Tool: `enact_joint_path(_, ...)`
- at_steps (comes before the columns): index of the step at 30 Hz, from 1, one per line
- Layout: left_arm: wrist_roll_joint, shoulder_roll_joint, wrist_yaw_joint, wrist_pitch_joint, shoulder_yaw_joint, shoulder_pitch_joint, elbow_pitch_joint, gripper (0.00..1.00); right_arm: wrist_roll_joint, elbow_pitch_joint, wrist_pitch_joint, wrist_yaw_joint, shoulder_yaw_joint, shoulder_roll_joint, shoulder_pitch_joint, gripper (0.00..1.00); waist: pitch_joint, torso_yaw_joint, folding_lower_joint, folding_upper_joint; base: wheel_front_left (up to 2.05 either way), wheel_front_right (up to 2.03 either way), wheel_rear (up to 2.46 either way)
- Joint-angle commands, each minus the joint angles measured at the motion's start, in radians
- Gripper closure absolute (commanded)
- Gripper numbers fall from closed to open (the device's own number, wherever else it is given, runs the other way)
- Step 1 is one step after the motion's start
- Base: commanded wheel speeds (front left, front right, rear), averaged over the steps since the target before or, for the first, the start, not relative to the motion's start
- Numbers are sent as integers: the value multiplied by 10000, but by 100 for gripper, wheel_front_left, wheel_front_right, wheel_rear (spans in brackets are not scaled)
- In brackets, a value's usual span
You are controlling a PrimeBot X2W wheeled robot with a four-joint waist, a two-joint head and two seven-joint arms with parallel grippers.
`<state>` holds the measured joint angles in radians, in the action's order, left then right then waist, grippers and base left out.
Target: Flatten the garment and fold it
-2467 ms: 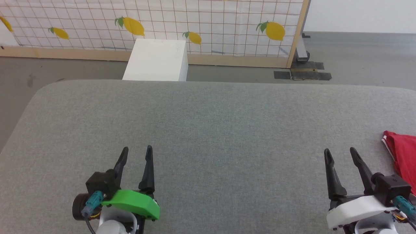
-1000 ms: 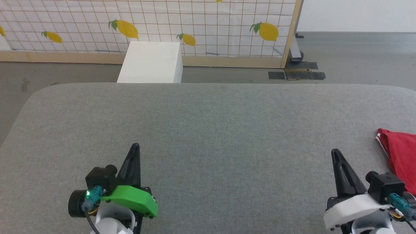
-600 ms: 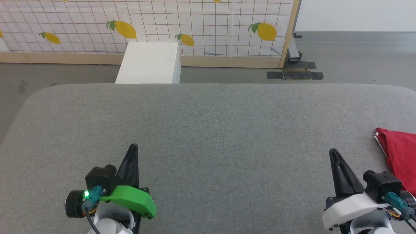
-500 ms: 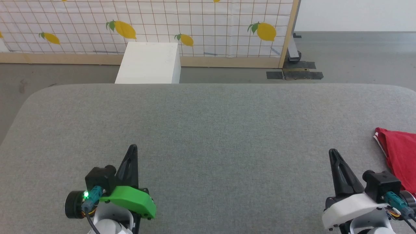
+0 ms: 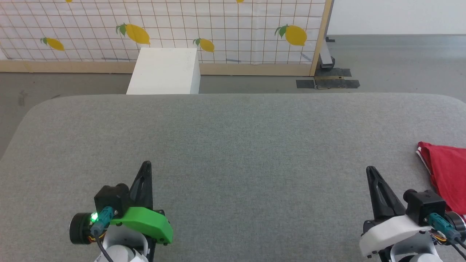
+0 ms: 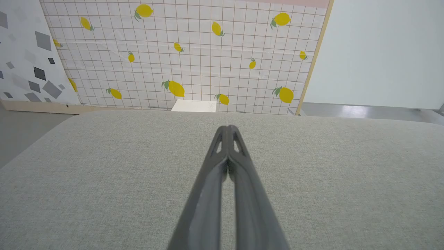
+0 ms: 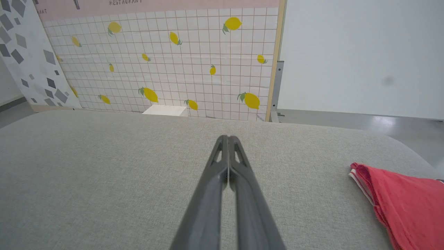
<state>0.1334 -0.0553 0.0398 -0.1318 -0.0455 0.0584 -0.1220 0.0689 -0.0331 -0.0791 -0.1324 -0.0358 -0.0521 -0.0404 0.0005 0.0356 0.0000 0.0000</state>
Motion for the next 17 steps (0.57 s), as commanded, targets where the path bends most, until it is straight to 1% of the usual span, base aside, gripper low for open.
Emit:
enact_joint_path(1, -174, 26, -67, 72, 39, -179, 74, 100, -85, 66, 63, 9, 34, 9, 175, 100, 0, -8, 0, 0, 0, 0, 0)
enact_joint_path(17, -474, 33, -152, 394, 146, -284, 371, 100, -242, 134, 251, 11, 118, 12, 234, 100, -2, -98, 0, 0, 0, 0, 0)
